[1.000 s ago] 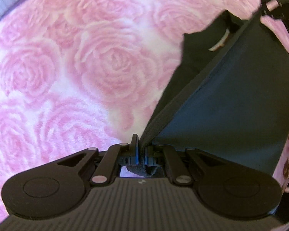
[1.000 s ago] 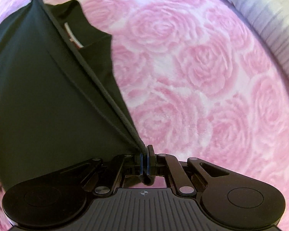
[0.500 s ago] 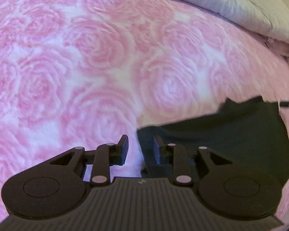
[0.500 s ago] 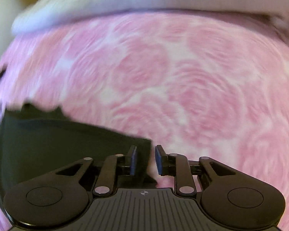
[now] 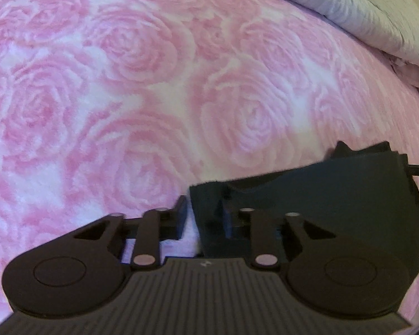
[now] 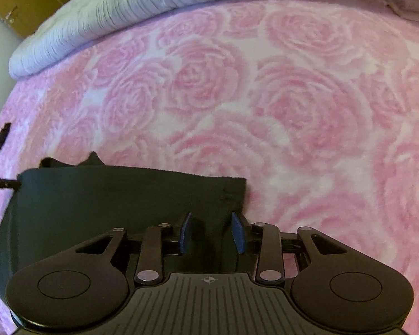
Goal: Fold clothes
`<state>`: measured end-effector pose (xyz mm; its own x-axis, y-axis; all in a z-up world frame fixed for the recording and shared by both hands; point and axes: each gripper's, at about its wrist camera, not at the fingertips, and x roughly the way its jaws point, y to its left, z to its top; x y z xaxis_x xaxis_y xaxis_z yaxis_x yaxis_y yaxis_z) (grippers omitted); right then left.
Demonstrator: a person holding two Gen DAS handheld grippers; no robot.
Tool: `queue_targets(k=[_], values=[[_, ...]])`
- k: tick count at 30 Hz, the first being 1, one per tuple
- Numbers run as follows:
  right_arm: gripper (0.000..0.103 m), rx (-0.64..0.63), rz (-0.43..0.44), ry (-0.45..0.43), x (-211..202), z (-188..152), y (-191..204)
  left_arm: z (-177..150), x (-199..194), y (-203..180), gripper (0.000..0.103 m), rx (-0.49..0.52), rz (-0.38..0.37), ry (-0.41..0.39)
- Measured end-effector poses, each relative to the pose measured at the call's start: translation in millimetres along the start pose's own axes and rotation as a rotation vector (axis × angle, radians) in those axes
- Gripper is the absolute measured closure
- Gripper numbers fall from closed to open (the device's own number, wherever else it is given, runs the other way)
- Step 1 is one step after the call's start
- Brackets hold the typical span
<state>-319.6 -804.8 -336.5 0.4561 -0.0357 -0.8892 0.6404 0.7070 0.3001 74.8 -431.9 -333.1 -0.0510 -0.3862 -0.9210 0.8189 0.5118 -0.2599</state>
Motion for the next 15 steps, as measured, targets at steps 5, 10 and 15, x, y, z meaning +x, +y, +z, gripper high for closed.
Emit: queue_targets(k=[5,10,15], values=[[0.068,0.012,-0.127,-0.012,5,5,-2,-2,-2,-5,0.086,0.013,0.019,0.001],[0.068,0.070,-0.172,-0.042,-17,-10,0,-18,-27,-22,0.084,0.075,0.079,-0.030],[0.068,0.024,-0.132,-0.034,-50,-62,35,-57,-59,-68,0.081,0.217,0.091,-0.025]])
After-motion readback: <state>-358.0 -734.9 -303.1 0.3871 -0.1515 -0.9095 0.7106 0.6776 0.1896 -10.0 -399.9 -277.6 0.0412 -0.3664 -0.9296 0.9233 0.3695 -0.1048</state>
